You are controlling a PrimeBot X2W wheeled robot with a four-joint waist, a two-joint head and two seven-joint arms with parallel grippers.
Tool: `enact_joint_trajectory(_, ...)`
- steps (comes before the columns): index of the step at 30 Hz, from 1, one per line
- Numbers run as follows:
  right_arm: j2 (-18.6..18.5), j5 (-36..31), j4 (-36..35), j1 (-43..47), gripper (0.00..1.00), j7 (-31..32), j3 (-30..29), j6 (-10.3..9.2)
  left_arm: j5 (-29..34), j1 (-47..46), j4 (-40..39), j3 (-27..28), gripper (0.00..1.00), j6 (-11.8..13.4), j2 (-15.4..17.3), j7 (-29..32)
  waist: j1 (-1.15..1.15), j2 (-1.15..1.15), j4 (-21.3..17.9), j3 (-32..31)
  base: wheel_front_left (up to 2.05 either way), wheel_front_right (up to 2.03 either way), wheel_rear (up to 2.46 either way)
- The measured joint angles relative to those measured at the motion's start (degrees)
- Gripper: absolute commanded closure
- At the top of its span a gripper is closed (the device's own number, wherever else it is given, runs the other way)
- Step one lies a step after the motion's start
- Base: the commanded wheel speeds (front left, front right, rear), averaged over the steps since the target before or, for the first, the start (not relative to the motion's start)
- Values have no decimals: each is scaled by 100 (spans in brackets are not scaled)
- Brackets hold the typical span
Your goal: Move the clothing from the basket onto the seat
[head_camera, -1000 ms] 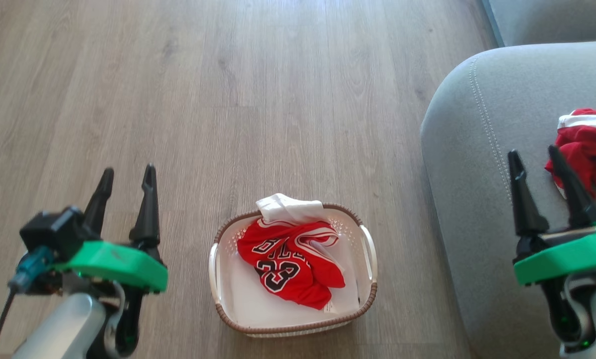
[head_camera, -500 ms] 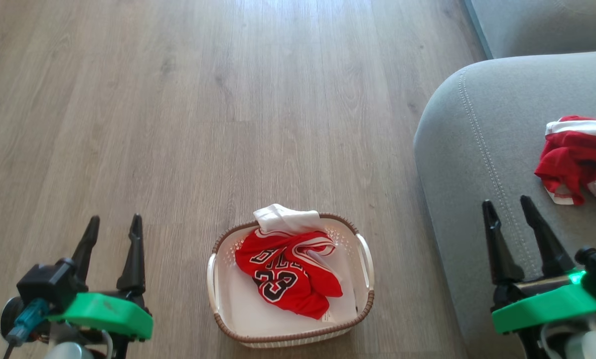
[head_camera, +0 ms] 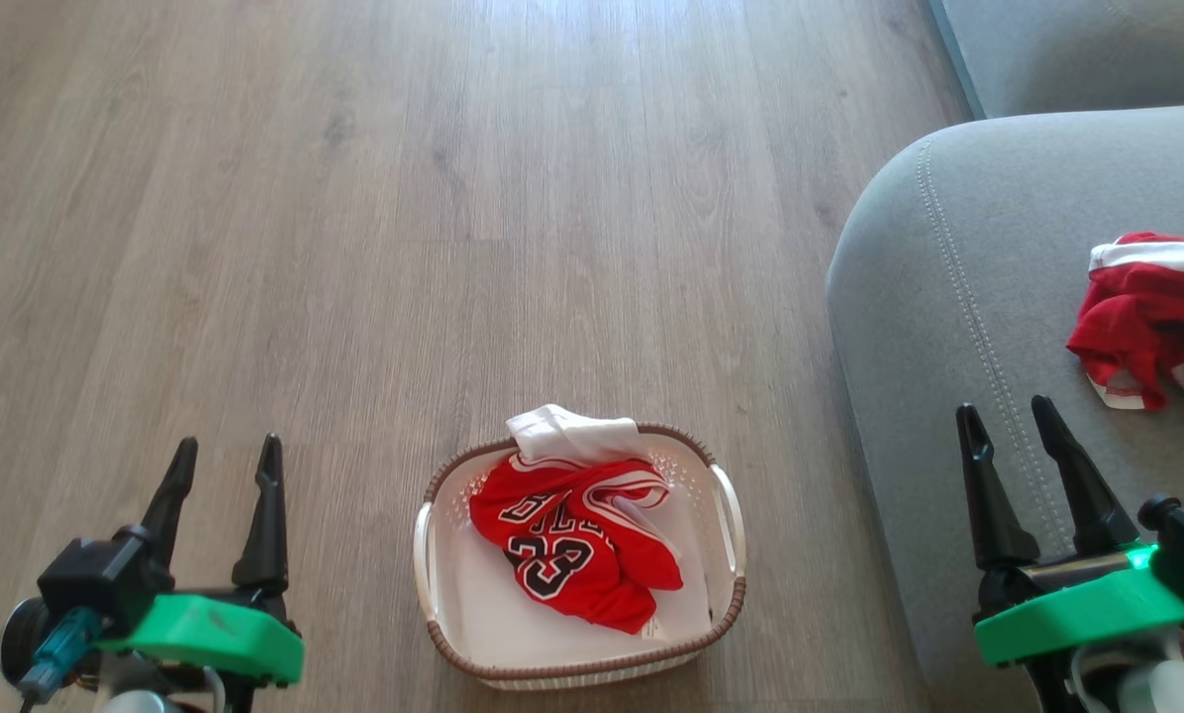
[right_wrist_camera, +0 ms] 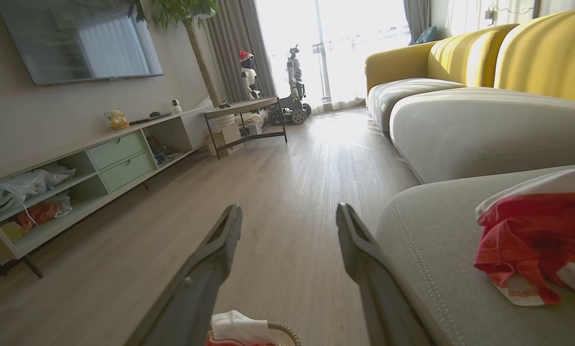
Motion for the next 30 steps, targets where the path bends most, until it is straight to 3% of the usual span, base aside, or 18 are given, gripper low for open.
enact_joint_trajectory(15,-2,0,13,-14,0,5,104,0,34,40,126,182,0,-167,-104,0,0,0,-57,83,0,0,0)
enact_joint_trajectory(30,3,0,12,-341,0,-48,152,0,80,-339,182,199,0,-272,-133,0,0,0,-262,636,0,0,0)
